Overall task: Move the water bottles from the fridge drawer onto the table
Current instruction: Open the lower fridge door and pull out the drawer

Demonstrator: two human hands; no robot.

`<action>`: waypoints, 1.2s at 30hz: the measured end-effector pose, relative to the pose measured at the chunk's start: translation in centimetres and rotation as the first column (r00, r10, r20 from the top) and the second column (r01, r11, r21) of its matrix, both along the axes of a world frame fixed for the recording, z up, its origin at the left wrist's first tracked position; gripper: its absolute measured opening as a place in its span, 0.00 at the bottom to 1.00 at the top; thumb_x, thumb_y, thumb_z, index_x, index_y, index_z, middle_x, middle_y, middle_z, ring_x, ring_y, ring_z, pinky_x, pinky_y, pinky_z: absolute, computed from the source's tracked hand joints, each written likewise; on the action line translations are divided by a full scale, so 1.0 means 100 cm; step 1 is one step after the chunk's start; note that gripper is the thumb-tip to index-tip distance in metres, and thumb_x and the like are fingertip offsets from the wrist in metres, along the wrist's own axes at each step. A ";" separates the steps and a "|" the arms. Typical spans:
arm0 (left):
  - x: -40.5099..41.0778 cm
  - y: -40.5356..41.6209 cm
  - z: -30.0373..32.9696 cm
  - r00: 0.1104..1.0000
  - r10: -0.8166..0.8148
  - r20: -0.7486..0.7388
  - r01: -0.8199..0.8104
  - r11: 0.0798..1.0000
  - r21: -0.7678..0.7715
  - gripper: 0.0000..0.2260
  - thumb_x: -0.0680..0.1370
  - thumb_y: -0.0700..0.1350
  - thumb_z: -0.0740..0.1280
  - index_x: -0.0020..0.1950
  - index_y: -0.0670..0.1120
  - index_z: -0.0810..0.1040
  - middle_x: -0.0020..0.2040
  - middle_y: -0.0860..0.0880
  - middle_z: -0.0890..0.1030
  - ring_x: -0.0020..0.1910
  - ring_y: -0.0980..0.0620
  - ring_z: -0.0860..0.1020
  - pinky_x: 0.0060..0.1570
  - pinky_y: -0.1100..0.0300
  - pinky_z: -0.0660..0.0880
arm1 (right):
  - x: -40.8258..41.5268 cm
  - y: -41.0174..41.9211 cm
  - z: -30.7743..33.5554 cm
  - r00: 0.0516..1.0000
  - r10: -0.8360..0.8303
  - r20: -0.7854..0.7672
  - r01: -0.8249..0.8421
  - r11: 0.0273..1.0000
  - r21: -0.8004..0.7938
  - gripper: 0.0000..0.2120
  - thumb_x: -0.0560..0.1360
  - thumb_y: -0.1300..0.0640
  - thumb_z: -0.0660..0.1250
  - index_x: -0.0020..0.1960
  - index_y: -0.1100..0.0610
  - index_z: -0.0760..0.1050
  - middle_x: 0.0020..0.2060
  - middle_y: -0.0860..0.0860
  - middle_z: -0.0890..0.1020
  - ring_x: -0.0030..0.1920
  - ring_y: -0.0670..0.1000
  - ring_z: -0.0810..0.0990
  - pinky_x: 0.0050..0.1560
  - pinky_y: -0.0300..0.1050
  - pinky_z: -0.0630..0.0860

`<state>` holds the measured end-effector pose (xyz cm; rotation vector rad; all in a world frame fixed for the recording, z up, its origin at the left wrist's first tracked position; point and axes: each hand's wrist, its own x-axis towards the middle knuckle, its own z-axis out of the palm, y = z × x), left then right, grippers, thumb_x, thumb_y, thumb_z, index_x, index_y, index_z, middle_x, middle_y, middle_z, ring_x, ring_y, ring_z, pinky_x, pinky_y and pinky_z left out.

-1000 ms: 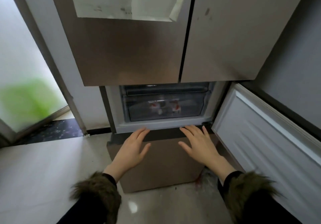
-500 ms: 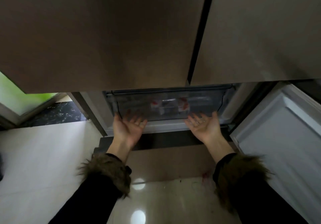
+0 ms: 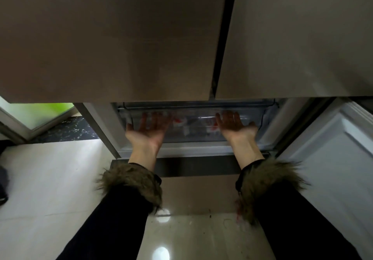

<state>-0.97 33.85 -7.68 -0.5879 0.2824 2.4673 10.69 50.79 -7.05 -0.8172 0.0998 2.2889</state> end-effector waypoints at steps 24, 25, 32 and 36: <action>0.069 -0.052 0.001 0.997 -0.080 0.010 0.079 0.959 -0.272 0.25 0.75 0.63 0.60 0.63 0.46 0.69 0.57 0.41 0.73 0.59 0.42 0.73 0.45 0.36 0.73 | 0.074 -0.047 -0.010 0.982 0.088 0.170 -0.116 0.980 0.160 0.16 0.79 0.45 0.56 0.52 0.58 0.69 0.52 0.56 0.74 0.48 0.54 0.76 0.65 0.56 0.68; 0.072 -0.055 0.001 0.996 -0.085 0.013 0.085 0.956 -0.282 0.26 0.74 0.63 0.60 0.64 0.46 0.68 0.59 0.41 0.72 0.62 0.42 0.71 0.45 0.36 0.73 | 0.077 -0.048 -0.010 0.978 0.092 0.187 -0.123 0.979 0.160 0.18 0.79 0.44 0.56 0.57 0.59 0.68 0.56 0.56 0.73 0.52 0.54 0.76 0.63 0.56 0.68; 0.098 -0.071 0.006 0.996 -0.082 0.047 0.092 0.949 -0.302 0.30 0.75 0.64 0.58 0.70 0.47 0.61 0.71 0.41 0.63 0.71 0.41 0.63 0.53 0.36 0.71 | 0.097 -0.061 -0.003 0.964 0.125 0.236 -0.161 0.977 0.142 0.27 0.78 0.41 0.55 0.70 0.58 0.60 0.67 0.56 0.68 0.64 0.55 0.71 0.65 0.56 0.66; 0.114 -0.082 0.005 0.996 -0.078 0.035 0.085 0.951 -0.297 0.24 0.75 0.63 0.58 0.61 0.47 0.67 0.64 0.40 0.68 0.70 0.41 0.64 0.52 0.37 0.72 | 0.118 -0.078 -0.001 0.974 0.122 0.190 -0.151 0.977 0.148 0.22 0.78 0.42 0.57 0.61 0.58 0.67 0.57 0.55 0.72 0.52 0.54 0.75 0.64 0.56 0.66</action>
